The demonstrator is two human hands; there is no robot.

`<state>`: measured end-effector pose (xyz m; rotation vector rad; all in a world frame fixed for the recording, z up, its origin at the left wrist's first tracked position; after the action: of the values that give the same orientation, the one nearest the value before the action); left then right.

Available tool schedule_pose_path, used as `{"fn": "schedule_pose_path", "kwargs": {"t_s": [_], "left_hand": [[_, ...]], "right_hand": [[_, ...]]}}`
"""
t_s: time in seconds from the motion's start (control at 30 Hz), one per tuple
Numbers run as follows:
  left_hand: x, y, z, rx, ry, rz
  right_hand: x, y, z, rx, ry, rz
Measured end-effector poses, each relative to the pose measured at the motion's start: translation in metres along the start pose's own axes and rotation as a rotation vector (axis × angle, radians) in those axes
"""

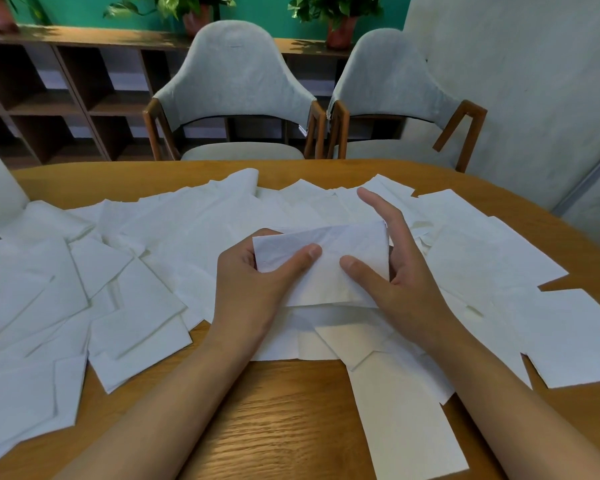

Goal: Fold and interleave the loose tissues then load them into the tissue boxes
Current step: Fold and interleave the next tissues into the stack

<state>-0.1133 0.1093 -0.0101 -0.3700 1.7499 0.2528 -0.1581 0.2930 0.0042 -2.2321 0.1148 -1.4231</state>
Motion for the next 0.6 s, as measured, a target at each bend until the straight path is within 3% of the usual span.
{"fn": "schedule_pose_path", "kwargs": {"t_s": [0.27,0.47,0.6], "left_hand": [[0.005,-0.005,-0.004,-0.061,0.088,-0.074],[-0.004,0.002,-0.001,0.204,0.024,0.083],[-0.002,0.002,-0.001,0.194,0.043,0.105]], "right_hand": [[0.007,-0.006,0.002,-0.041,-0.068,-0.048],[0.003,-0.014,0.001,0.014,0.019,-0.134],[-0.001,-0.014,-0.001,0.042,0.053,-0.111]]}}
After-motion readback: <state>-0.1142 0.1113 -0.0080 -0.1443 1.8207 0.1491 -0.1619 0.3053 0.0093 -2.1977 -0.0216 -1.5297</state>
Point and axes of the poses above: each hand's wrist, its own z-axis away from the middle knuckle, its own y-axis out of the palm, x = y × z, the point moved 3 cm from there along -z, towards the middle knuckle, and after that the axes turned 1 degree about z, right-handed, at the moved point
